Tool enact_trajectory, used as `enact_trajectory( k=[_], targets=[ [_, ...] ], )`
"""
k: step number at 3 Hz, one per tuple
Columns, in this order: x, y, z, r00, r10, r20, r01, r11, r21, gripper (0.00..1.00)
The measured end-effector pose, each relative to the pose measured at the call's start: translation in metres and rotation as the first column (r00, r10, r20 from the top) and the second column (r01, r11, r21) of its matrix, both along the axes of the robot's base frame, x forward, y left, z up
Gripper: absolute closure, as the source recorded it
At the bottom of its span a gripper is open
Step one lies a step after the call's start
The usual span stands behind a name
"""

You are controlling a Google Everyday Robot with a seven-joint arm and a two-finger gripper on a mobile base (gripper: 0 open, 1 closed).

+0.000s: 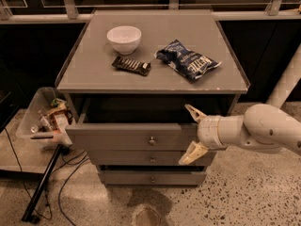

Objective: Open top drawer

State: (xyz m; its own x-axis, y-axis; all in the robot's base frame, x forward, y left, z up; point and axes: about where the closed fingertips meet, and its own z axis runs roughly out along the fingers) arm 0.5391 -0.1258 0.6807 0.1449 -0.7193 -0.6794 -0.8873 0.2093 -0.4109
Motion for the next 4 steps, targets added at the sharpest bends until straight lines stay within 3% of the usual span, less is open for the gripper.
enact_trajectory(
  k=[1, 4],
  targets=[
    [0.033, 0.013, -0.007, 1.0000, -0.010, 0.002, 0.010, 1.000, -0.003, 0.00],
    [0.019, 0.028, -0.014, 0.9993, 0.037, 0.001, -0.037, 0.999, -0.019, 0.00]
  ],
)
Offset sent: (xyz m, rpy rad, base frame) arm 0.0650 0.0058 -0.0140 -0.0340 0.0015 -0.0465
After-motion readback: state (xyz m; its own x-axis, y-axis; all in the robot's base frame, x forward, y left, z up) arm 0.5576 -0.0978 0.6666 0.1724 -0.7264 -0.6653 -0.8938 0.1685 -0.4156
